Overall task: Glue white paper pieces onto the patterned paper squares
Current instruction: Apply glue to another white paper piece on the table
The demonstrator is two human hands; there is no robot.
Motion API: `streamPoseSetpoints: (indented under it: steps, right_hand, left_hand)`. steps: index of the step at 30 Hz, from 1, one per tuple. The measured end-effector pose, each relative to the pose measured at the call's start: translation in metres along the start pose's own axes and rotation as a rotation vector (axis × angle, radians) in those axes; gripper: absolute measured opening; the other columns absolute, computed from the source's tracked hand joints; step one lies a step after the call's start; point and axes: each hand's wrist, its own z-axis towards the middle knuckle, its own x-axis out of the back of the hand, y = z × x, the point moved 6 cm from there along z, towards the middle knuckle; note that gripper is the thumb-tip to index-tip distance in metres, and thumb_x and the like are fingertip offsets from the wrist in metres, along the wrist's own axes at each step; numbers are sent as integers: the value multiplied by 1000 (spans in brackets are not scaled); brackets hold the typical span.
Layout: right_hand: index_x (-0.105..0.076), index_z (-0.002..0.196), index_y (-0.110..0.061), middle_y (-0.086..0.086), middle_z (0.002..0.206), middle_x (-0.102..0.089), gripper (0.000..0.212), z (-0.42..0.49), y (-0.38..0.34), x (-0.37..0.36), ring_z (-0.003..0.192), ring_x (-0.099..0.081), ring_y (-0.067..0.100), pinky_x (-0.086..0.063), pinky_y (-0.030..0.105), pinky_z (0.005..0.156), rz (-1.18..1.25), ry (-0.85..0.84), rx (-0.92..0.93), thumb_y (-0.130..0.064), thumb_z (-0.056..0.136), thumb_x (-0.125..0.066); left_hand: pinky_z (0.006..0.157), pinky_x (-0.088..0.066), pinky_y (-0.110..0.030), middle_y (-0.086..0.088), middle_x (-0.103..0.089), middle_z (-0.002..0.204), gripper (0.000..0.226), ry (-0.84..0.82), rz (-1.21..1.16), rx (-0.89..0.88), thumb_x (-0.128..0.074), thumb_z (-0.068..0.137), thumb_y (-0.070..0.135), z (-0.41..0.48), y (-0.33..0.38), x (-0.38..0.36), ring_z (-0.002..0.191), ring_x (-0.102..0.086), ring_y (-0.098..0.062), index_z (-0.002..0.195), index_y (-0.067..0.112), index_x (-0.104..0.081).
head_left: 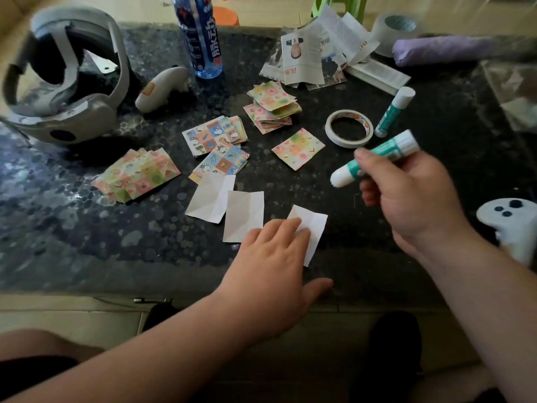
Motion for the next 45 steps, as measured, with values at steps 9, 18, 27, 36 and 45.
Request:
streamPoseSetpoints:
  steps: [9,18,27,36,45]
  right_hand:
    - [-67,91,-19,-9,69,-69,12,-1,10,-44,66,-72,7,-60,27,56,-148,-173,1,-27,92,-75]
    - [-70,87,-20,-3,82,-75,18,-1,19,-52,80,-73,12,-60,42,82,-499,-246,16,-36,88,-77]
    - [-66,83,-25,-12,80,-69,17,-1,22,-57,77,-64,-1,-41,5,58,-605,-275,55,-37,89,-77]
    - [-58,83,-29,-13,84,-64,19,0,22,-51,79,-59,-1,-37,14,61,-650,-259,57,-33,90,-75]
    - [-67,85,-22,-13,83,-69,16,-4,22,-55,80,-64,-2,-44,5,62,-627,-278,98,-34,88,-78]
  left_hand:
    - [121,-13,-49,-1,-6,170,82,-78,116,-33,-29,96,73,6,8,-12,153,-5,-21,160,24,-18]
    - [119,-14,-50,-1,-7,168,86,-52,130,-45,-35,95,72,7,10,-11,152,-8,-24,161,21,-14]
    - [118,-18,-48,0,-8,168,88,-29,112,-45,-37,94,72,6,10,-13,151,-10,-25,161,20,-15]
    - [120,-13,-49,1,-1,169,87,-64,99,-42,-35,95,72,5,10,-13,153,-2,-24,161,24,-8]
    - [122,-13,-50,-2,-6,168,88,-68,105,-54,-36,94,73,4,11,-14,154,-4,-27,161,21,-11]
